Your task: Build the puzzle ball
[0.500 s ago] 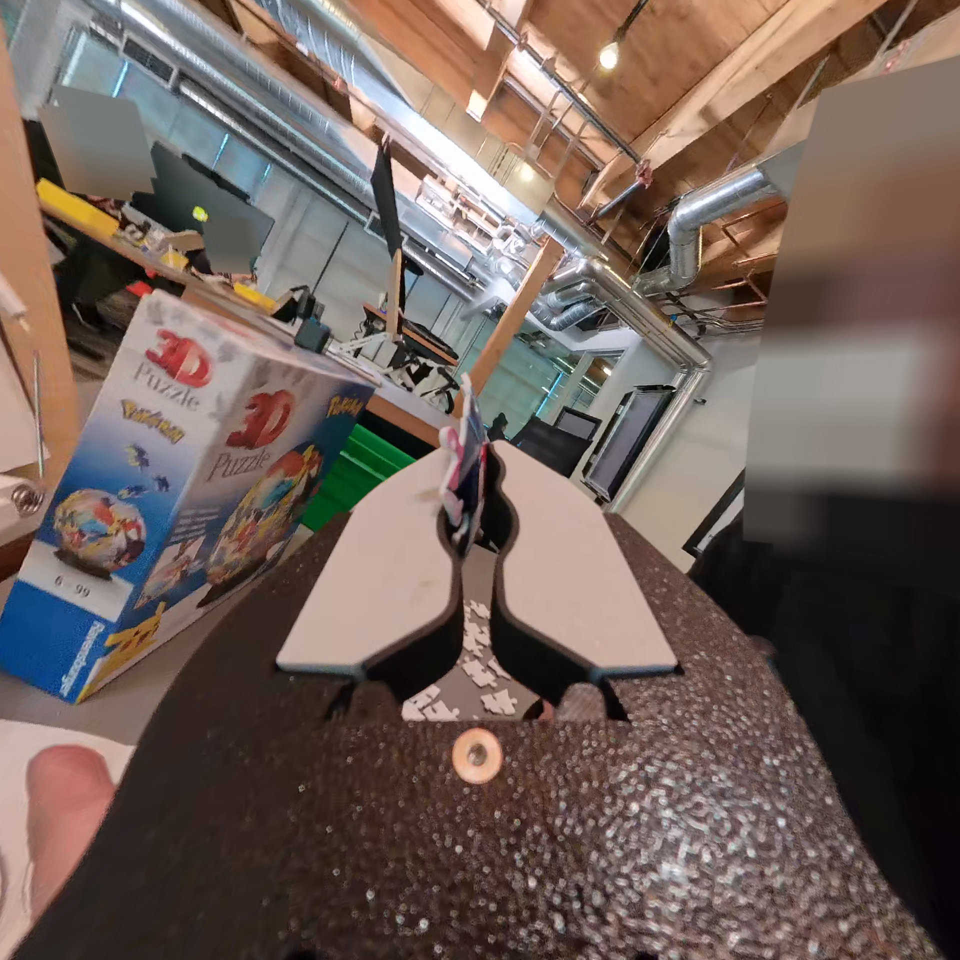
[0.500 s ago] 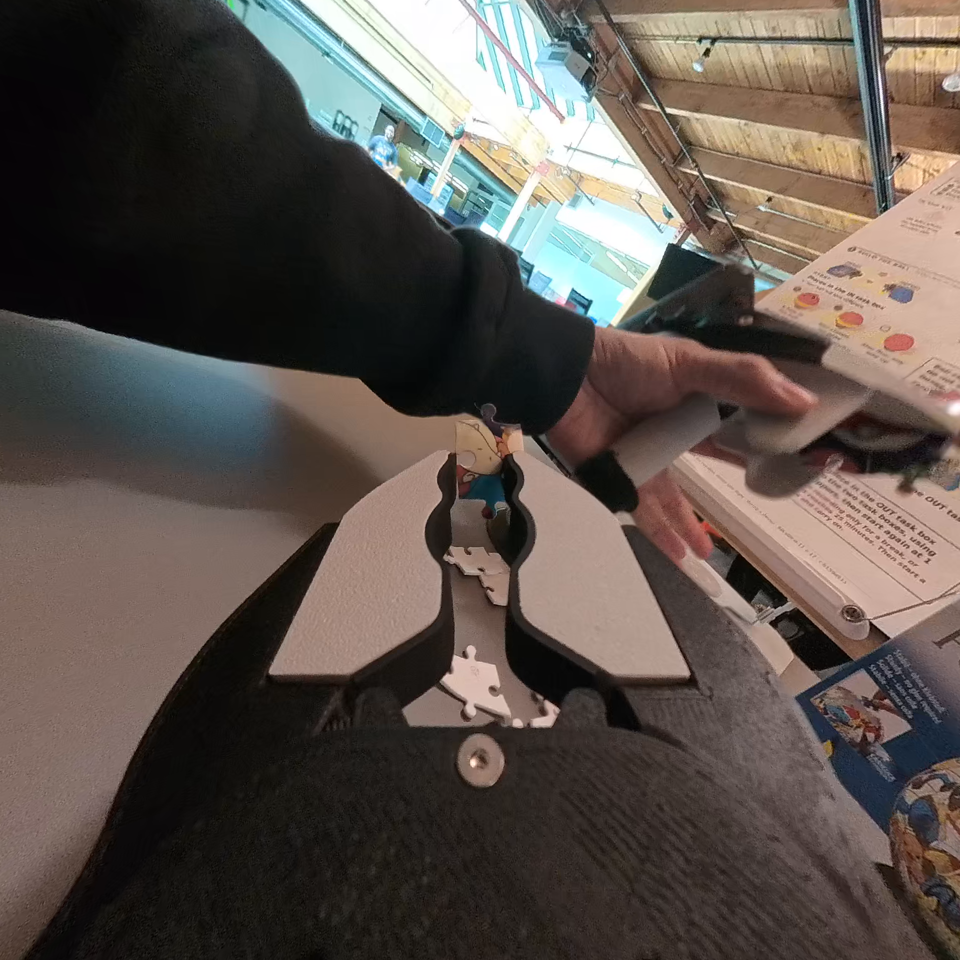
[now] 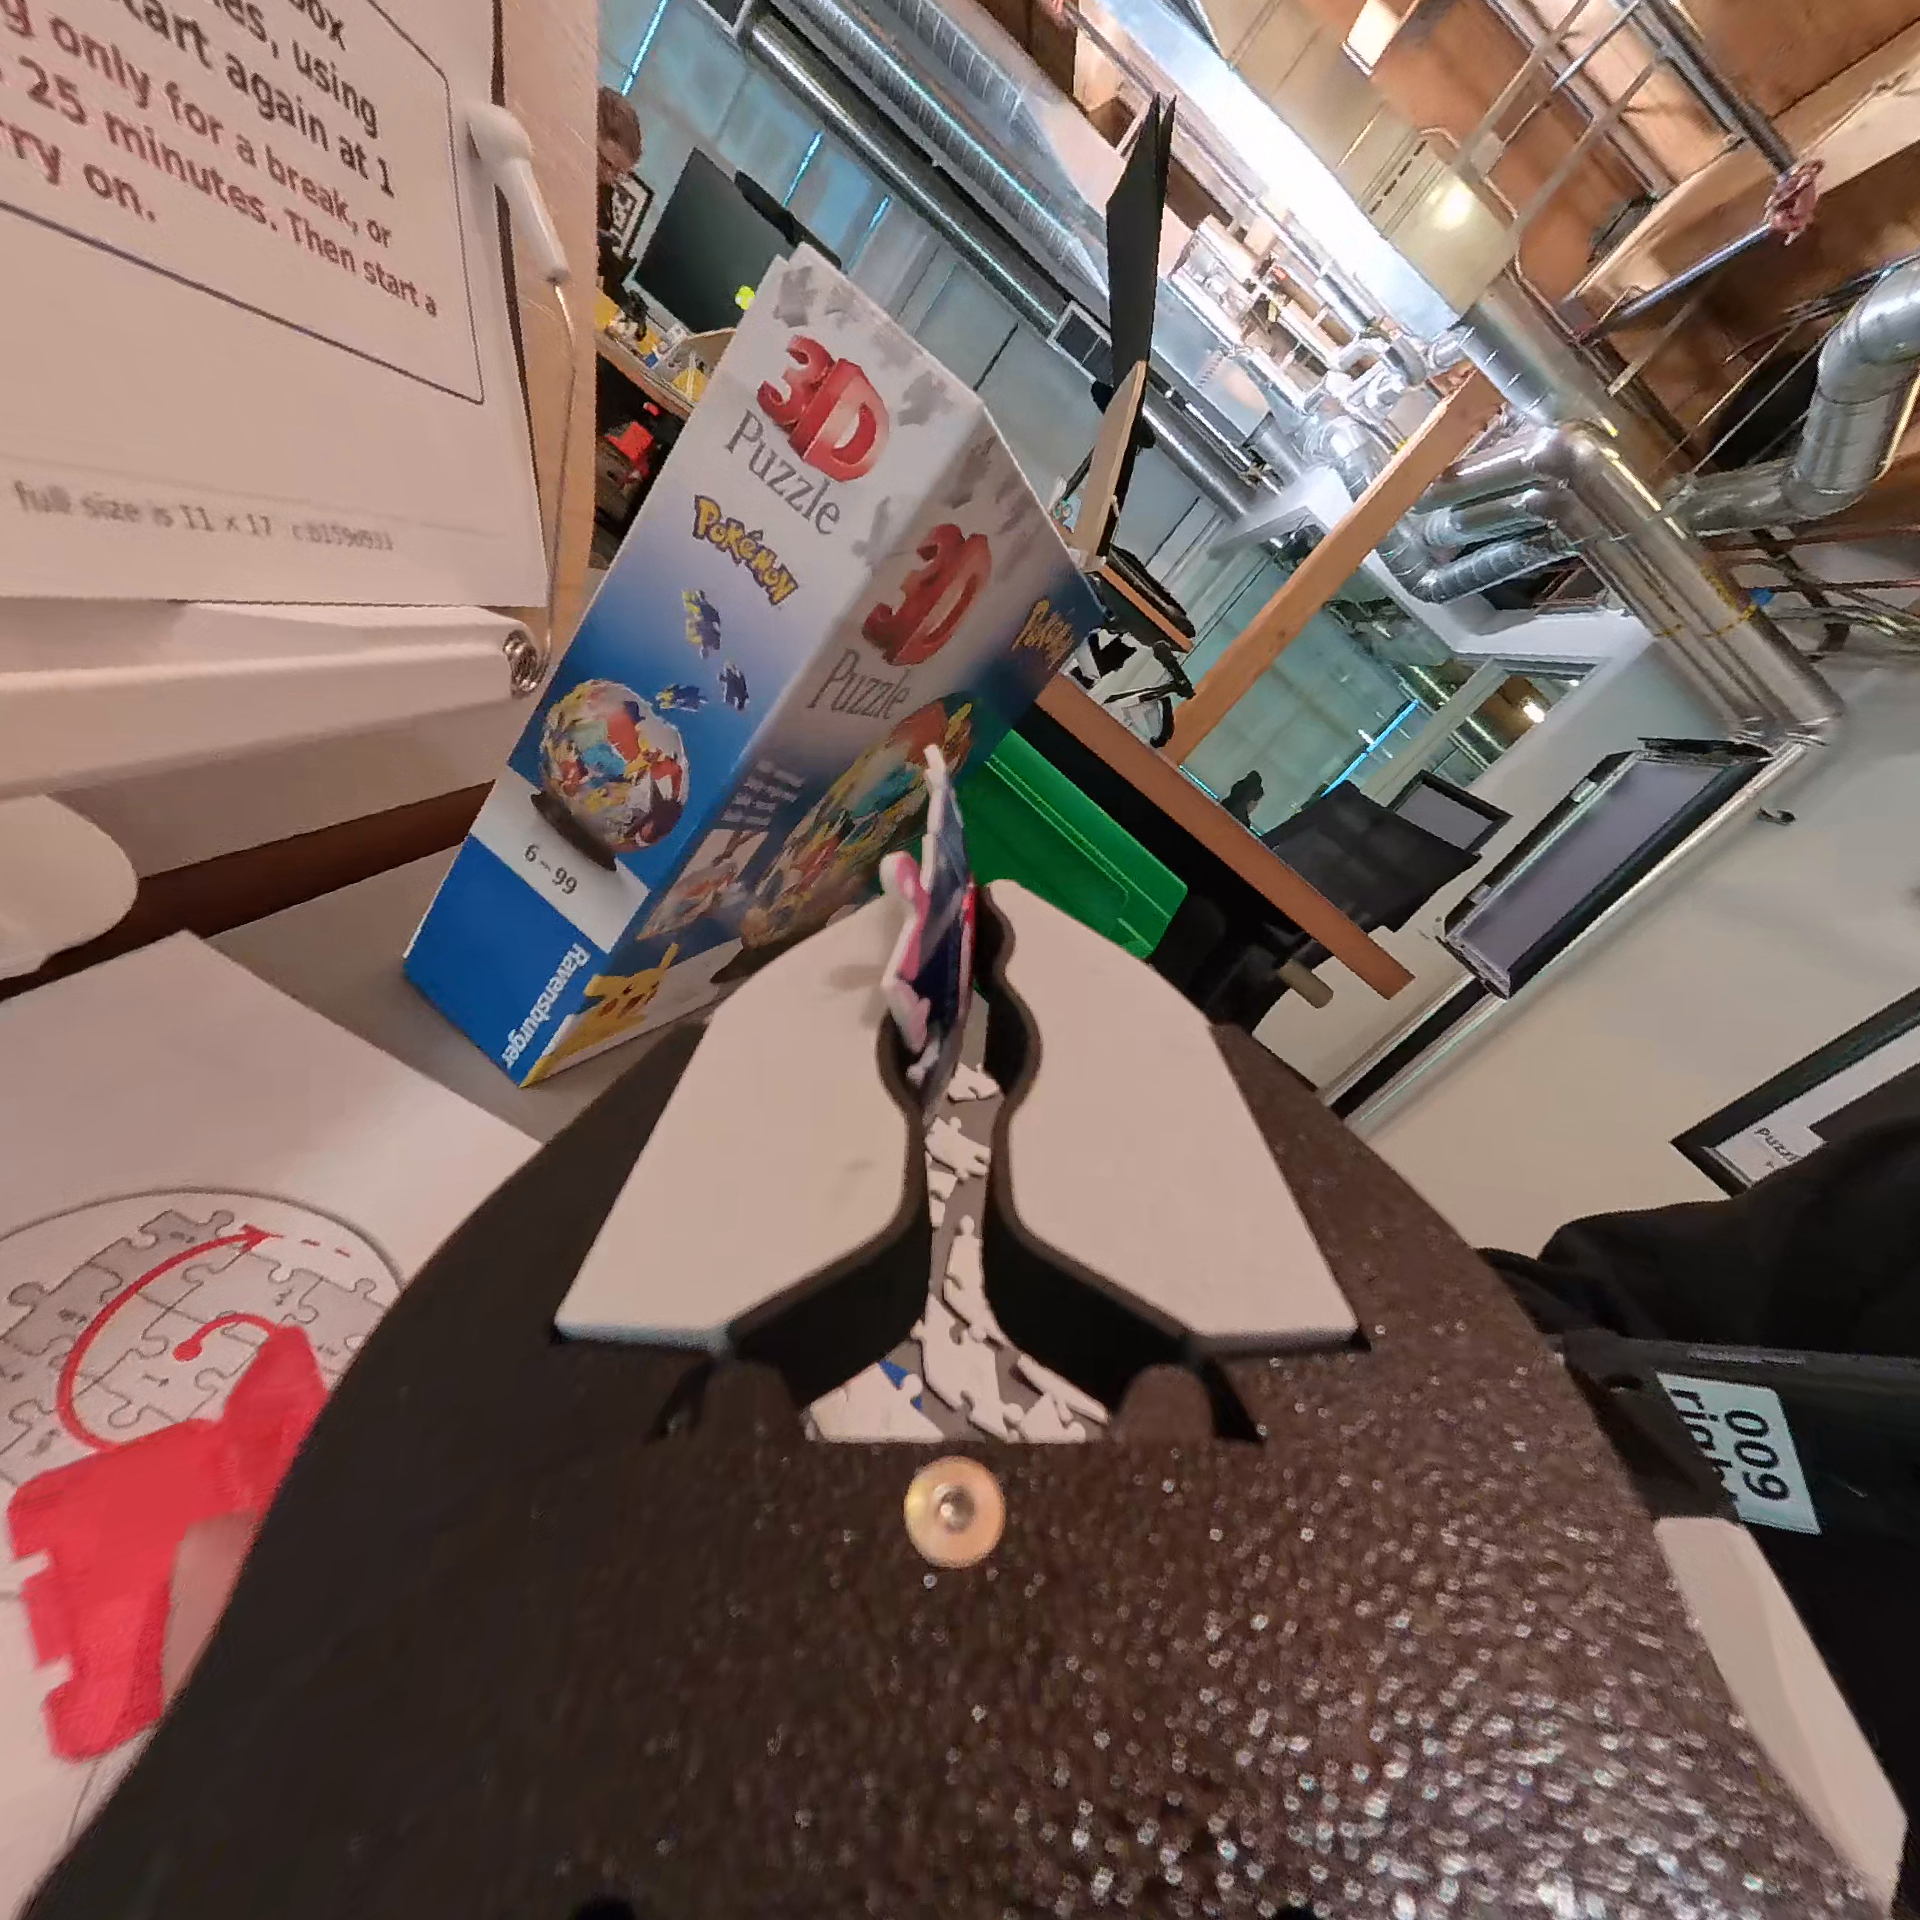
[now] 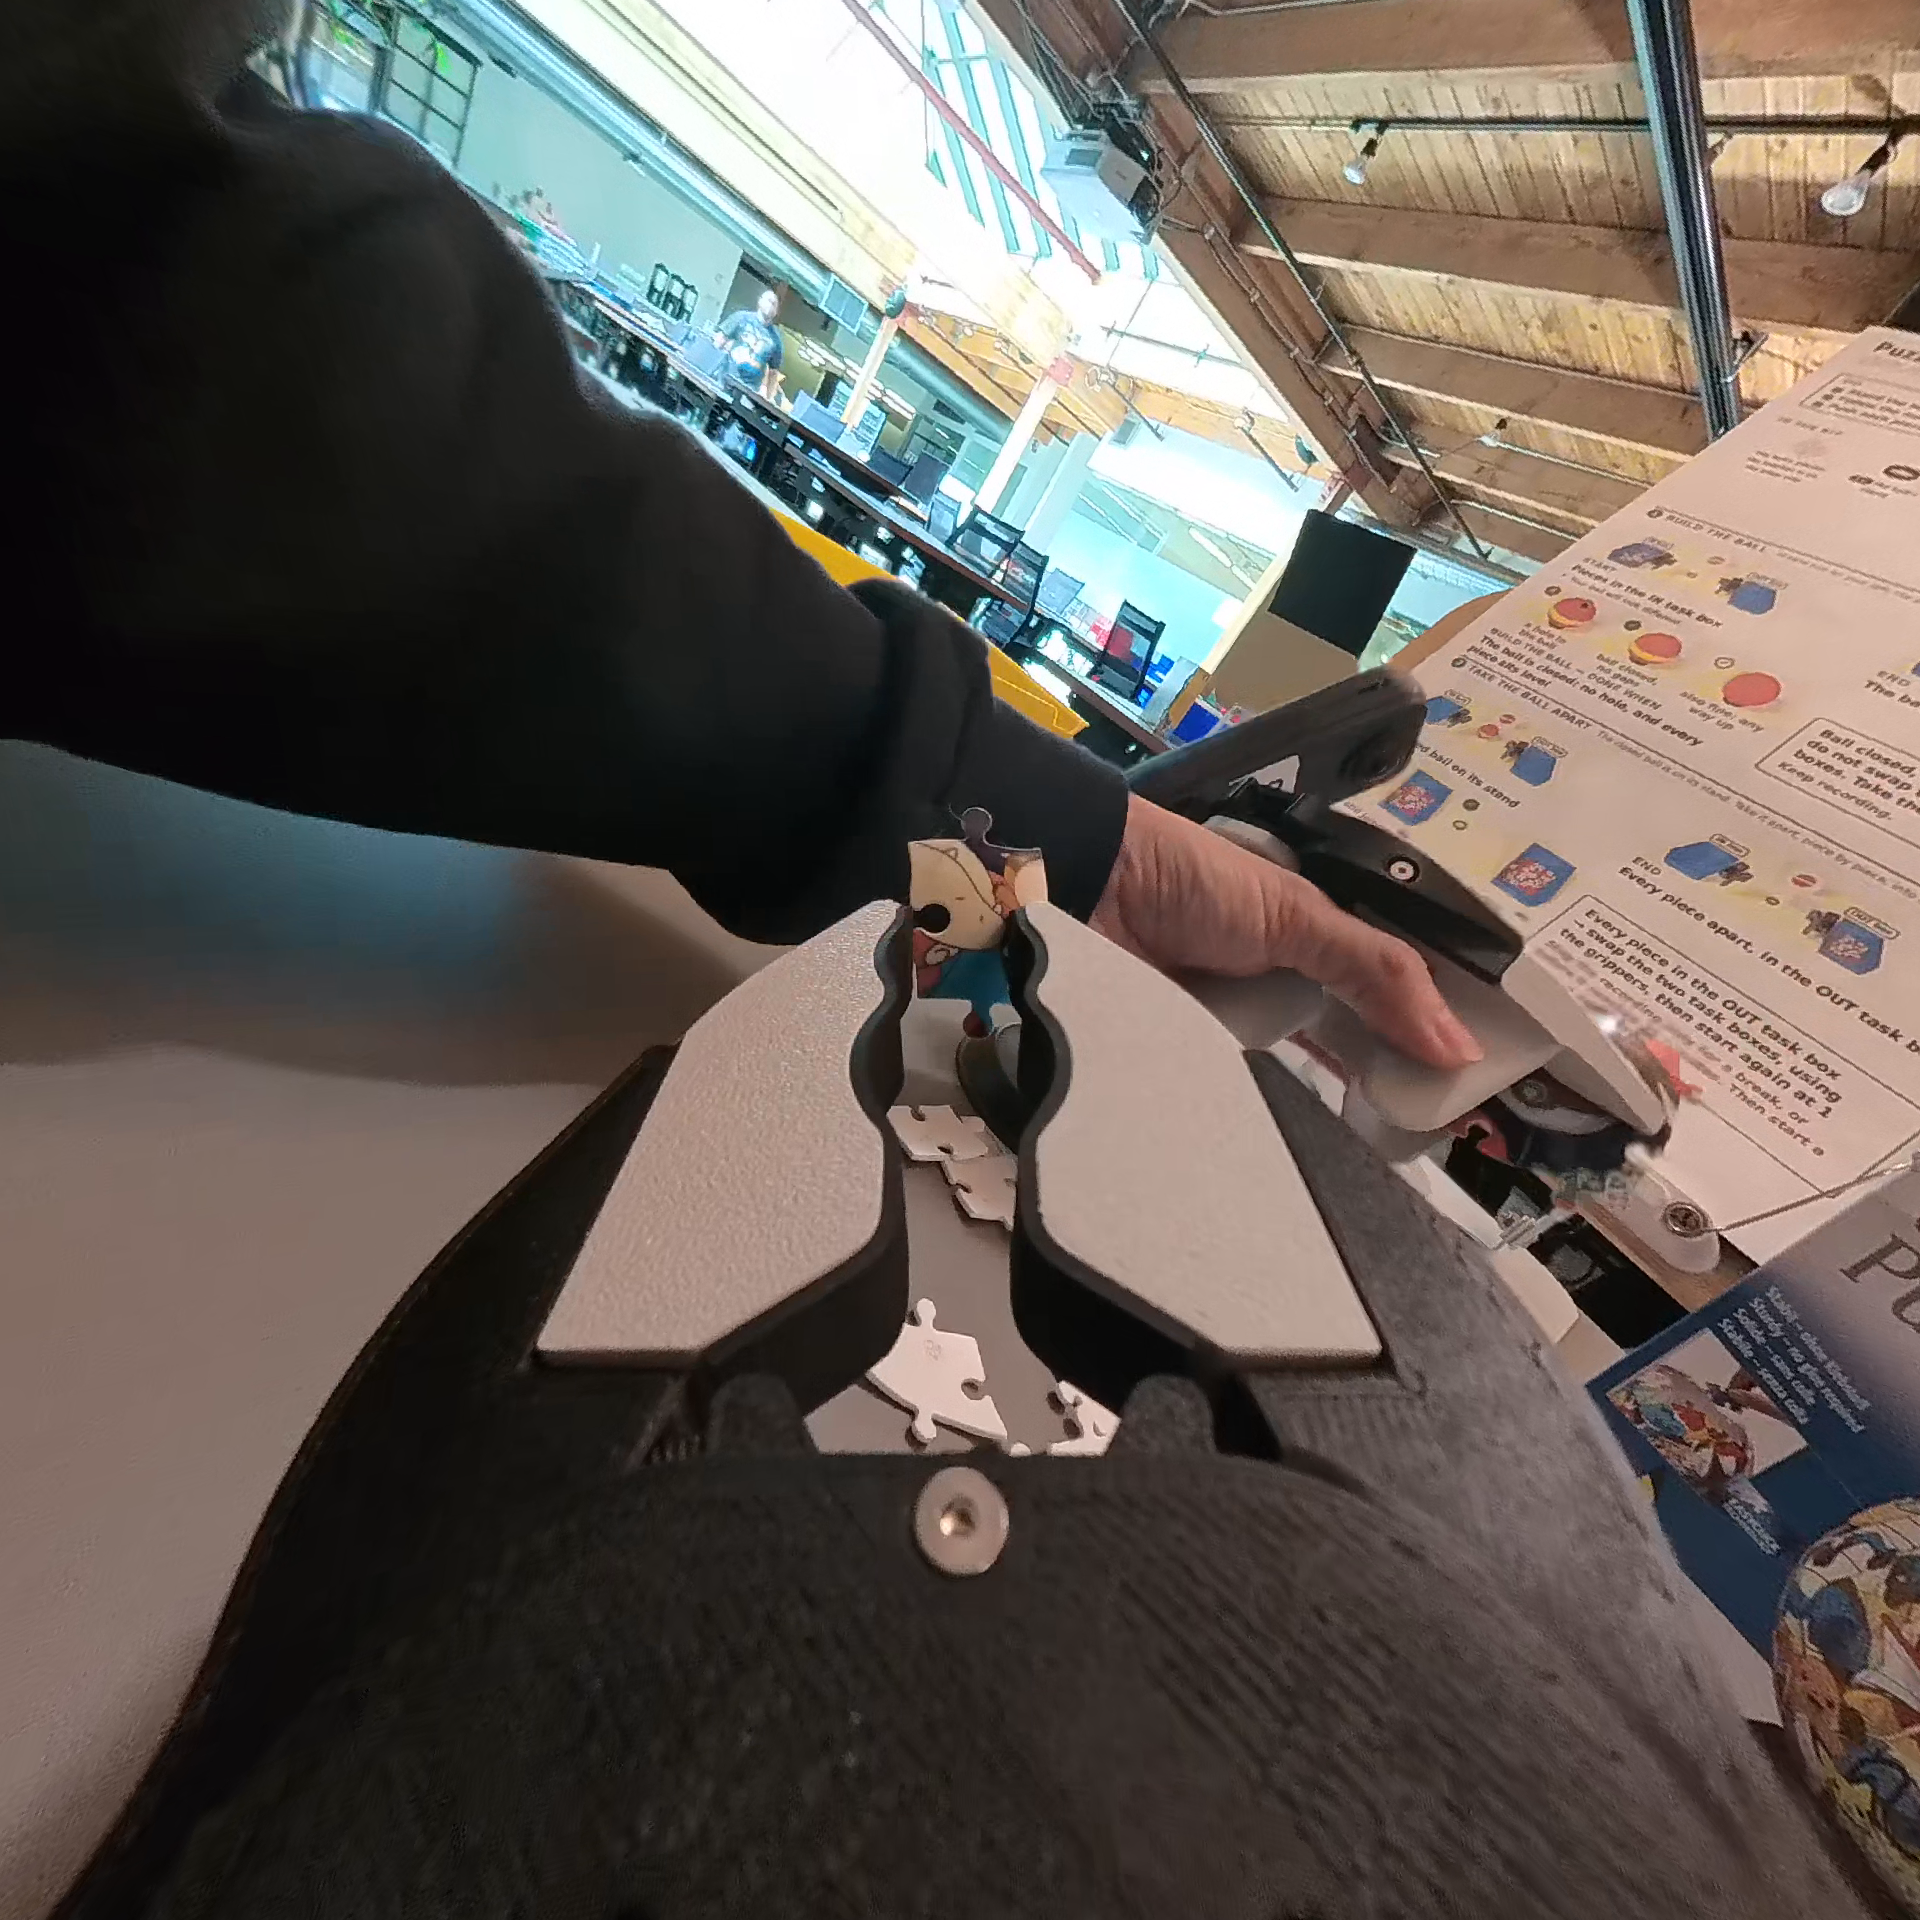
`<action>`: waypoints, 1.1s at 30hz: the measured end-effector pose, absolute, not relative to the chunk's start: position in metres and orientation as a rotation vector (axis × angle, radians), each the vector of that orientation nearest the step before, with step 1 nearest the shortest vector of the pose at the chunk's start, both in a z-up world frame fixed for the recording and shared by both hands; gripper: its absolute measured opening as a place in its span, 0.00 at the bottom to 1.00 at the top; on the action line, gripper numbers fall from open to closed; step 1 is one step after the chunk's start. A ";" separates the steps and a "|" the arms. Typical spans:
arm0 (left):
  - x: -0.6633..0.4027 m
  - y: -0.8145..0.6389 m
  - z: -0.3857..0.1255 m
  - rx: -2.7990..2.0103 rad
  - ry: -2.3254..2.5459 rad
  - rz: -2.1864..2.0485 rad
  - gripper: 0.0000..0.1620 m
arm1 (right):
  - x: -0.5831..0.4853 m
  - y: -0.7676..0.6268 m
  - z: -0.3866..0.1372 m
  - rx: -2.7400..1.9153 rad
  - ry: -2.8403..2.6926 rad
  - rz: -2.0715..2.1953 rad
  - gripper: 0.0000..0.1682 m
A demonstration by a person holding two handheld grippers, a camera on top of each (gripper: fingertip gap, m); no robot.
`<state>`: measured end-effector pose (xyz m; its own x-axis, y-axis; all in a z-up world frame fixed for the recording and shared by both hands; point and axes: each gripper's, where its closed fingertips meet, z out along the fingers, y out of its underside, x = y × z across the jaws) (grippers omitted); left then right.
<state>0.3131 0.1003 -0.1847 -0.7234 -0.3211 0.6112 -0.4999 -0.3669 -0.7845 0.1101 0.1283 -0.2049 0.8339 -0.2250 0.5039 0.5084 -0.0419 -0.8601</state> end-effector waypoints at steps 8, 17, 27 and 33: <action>0.300 0.146 -0.173 1.157 -1.931 2.234 0.02 | 0.117 0.127 -0.203 -1.495 -0.209 -0.602 0.10; 0.273 0.182 -0.179 1.100 -1.926 2.233 0.02 | 0.111 0.127 -0.204 -1.500 -0.220 -0.604 0.10; 0.185 0.196 -0.198 1.344 -2.042 2.308 0.02 | 0.111 0.127 -0.204 -1.505 -0.211 -0.581 0.10; 0.152 0.199 -0.198 1.293 -2.198 2.356 0.03 | 0.112 0.126 -0.204 -1.506 -0.204 -0.568 0.10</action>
